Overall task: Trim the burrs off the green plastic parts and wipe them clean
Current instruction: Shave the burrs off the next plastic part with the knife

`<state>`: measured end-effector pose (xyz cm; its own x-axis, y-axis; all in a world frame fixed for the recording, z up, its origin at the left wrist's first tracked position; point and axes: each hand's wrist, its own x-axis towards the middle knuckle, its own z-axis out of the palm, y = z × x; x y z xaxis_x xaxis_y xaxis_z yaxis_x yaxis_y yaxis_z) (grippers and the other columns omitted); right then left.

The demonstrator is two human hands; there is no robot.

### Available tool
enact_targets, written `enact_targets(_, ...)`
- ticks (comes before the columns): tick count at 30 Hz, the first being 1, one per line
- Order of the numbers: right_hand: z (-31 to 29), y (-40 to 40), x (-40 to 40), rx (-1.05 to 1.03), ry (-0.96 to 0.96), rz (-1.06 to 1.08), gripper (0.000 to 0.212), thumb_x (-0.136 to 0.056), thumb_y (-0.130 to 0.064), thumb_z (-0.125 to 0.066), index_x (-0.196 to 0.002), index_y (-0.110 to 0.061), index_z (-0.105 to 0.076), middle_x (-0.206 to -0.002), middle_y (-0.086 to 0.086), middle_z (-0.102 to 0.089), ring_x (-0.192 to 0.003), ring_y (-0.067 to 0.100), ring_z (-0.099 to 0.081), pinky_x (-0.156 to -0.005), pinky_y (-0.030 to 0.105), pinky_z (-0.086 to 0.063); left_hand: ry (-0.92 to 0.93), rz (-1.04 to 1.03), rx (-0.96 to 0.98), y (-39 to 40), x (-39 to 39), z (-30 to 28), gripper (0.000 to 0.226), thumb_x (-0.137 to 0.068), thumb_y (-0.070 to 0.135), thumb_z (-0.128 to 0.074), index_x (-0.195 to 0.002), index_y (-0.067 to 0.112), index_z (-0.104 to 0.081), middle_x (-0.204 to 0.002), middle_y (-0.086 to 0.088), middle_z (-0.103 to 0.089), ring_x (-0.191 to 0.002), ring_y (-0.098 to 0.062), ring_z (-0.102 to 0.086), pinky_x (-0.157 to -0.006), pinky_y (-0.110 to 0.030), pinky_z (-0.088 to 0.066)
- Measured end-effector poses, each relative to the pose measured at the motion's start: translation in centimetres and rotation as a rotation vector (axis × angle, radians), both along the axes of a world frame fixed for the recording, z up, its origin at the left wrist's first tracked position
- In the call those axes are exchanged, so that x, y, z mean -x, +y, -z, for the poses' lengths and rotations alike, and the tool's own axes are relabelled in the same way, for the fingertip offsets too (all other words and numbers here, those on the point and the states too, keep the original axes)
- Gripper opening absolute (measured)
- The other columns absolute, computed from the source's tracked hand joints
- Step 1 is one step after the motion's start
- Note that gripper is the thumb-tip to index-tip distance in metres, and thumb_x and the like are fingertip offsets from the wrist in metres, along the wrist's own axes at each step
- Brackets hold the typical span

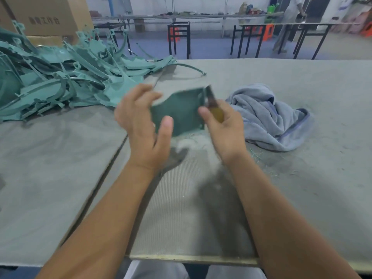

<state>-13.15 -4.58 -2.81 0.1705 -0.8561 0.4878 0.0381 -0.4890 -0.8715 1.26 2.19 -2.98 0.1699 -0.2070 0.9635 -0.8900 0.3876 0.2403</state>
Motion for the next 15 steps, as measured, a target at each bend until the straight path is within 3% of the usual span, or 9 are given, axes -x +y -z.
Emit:
enact_targets(2, -0.3, -0.6, 0.9, -0.1, -0.052, 0.104, 0.013, -0.091, -0.033, -0.063, -0.085, -0.021, -0.064, -0.081, 0.003, -0.068, -0.073, 0.006, -0.057, -0.071, 0.029, -0.051, 0.182, -0.05, 0.06, -0.2, -0.8, 0.1, 0.026, -0.088, 0.024, -0.046, -0.107, 0.007, -0.052, -0.114, -0.004, -0.047, -0.11, -0.02, -0.044, -0.095, -0.045, -0.036)
enact_targets(4, -0.3, -1.4, 1.7, -0.264, -0.187, 0.148, 0.021, -0.091, -0.033, -0.061, -0.074, -0.021, -0.063, -0.068, -0.006, -0.065, -0.063, 0.002, -0.057, -0.061, 0.024, -0.05, 0.314, 0.022, -0.051, -0.6, -1.6, 0.6, 0.01, -0.089, 0.02, -0.047, -0.096, 0.013, -0.051, -0.097, 0.006, -0.048, -0.091, -0.02, -0.047, -0.079, -0.044, -0.042)
enact_targets(5, -0.3, -1.7, 1.9, -0.339, -0.237, 0.164, 0.027, -0.091, -0.031, -0.06, -0.065, -0.023, -0.058, -0.06, -0.011, -0.059, -0.057, 0.002, -0.053, -0.057, 0.019, -0.046, 0.348, 0.074, -0.158, -0.8, -1.8, 0.8, 0.008, -0.091, 0.02, -0.045, -0.089, 0.014, -0.05, -0.086, 0.006, -0.049, -0.082, -0.021, -0.047, -0.072, -0.043, -0.041)
enact_targets(7, 0.1, -2.2, 1.9, -0.464, -0.27, 0.196, 0.034, -0.091, -0.027, -0.059, -0.06, -0.022, -0.046, -0.058, -0.005, -0.046, -0.055, 0.012, -0.045, -0.057, 0.022, -0.039, 0.273, 0.027, -0.313, -1.2, -1.7, 1.2, 0.021, -0.092, 0.022, -0.043, -0.075, 0.01, -0.05, -0.075, -0.002, -0.049, -0.076, -0.025, -0.046, -0.07, -0.039, -0.038)
enact_targets(9, 0.5, -2.5, 1.9, -0.534, -0.278, 0.198, 0.034, -0.093, -0.022, -0.055, -0.064, -0.02, -0.038, -0.055, -0.002, -0.035, -0.05, 0.015, -0.033, -0.053, 0.027, -0.03, 0.24, -0.111, -0.316, -1.6, -1.1, 1.3, 0.019, -0.09, 0.022, -0.048, -0.076, 0.011, -0.056, -0.087, 0.0, -0.049, -0.087, -0.023, -0.045, -0.079, -0.03, -0.033)
enact_targets(11, 0.6, -2.6, 1.9, -0.59, -0.355, 0.177, 0.031, -0.096, -0.018, -0.051, -0.068, -0.02, -0.038, -0.053, -0.004, -0.032, -0.045, 0.011, -0.028, -0.05, 0.027, -0.026, 0.443, -0.175, -0.261, -2.0, 0.0, 0.9, 0.01, -0.087, 0.023, -0.051, -0.083, 0.015, -0.056, -0.099, 0.001, -0.044, -0.095, -0.018, -0.039, -0.087, -0.027, -0.031)
enact_targets(13, 0.4, -2.7, 2.2, -0.645, -0.452, 0.158, 0.03, -0.098, -0.016, -0.049, -0.069, -0.018, -0.041, -0.052, -0.005, -0.036, -0.041, 0.008, -0.032, -0.047, 0.024, -0.03, 0.685, -0.064, -0.336, -2.5, 1.3, 0.8, 0.008, -0.088, 0.022, -0.05, -0.082, 0.017, -0.05, -0.097, 0.002, -0.045, -0.088, -0.011, -0.042, -0.084, -0.027, -0.035)
enact_targets(15, 0.3, -2.6, 2.2, -0.686, -0.52, 0.116, 0.028, -0.099, -0.016, -0.049, -0.071, -0.016, -0.046, -0.05, -0.006, -0.042, -0.039, 0.006, -0.038, -0.045, 0.02, -0.036, 0.819, 0.149, -0.555, -2.8, 2.7, 1.0, 0.014, -0.094, 0.024, -0.047, -0.083, 0.02, -0.055, -0.088, 0.007, -0.054, -0.078, -0.002, -0.049, -0.078, -0.027, -0.04)
